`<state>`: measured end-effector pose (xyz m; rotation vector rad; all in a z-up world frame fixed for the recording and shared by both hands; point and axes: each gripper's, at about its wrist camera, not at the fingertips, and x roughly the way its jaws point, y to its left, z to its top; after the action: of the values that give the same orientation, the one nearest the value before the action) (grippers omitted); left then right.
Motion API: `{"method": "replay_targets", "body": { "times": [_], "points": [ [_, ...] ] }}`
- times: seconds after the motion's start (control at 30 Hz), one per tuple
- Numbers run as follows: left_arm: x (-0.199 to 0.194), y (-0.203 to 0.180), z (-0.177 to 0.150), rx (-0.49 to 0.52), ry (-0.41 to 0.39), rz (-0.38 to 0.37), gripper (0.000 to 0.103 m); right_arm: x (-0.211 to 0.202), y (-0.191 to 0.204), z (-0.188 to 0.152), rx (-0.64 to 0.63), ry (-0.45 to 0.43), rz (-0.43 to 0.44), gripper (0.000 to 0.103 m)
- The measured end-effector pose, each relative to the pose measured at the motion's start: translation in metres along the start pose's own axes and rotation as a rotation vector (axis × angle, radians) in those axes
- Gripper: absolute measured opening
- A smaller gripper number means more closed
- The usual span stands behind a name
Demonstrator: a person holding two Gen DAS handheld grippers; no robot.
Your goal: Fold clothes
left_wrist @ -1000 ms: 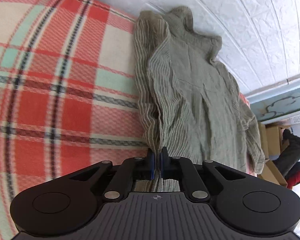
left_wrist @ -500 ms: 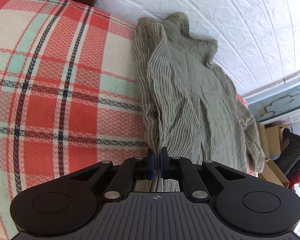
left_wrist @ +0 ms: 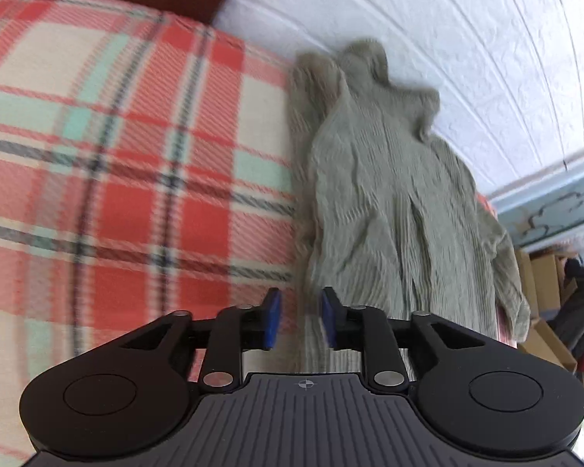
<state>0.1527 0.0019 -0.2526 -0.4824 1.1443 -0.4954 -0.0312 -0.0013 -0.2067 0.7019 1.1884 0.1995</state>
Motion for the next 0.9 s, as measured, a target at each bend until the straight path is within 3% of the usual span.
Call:
{"method": "replay_targets", "body": {
  "times": [0.17,0.3,0.37,0.4,0.53,0.73,0.9],
  "points": [
    [-0.035,-0.026,0.007,0.101,-0.027,0.032,0.044,-0.045,-0.007,0.016,-0.020,-0.123,-0.042,0.026],
    [-0.044,-0.081,0.011,0.243,-0.042,0.059,0.050,-0.079,-0.017,0.038,-0.055,-0.235,-0.091,0.047],
    [-0.040,-0.109,0.011,0.282,-0.045,0.061,0.060,-0.092,-0.025,0.049,-0.067,-0.275,-0.109,0.048],
    [-0.035,-0.122,0.010,0.297,-0.050,0.059,0.065,-0.097,-0.032,0.052,-0.067,-0.289,-0.118,0.048],
    [-0.008,-0.165,0.003,0.311,-0.039,0.067,0.065,-0.116,-0.071,0.062,-0.043,-0.328,-0.150,0.048],
    [0.054,-0.224,-0.022,0.341,0.025,0.144,0.066,-0.128,-0.142,0.059,0.004,-0.302,-0.226,0.048],
    [0.106,-0.283,-0.044,0.410,0.066,0.203,0.066,-0.135,-0.193,0.062,0.052,-0.273,-0.204,0.048]
  ]
}}
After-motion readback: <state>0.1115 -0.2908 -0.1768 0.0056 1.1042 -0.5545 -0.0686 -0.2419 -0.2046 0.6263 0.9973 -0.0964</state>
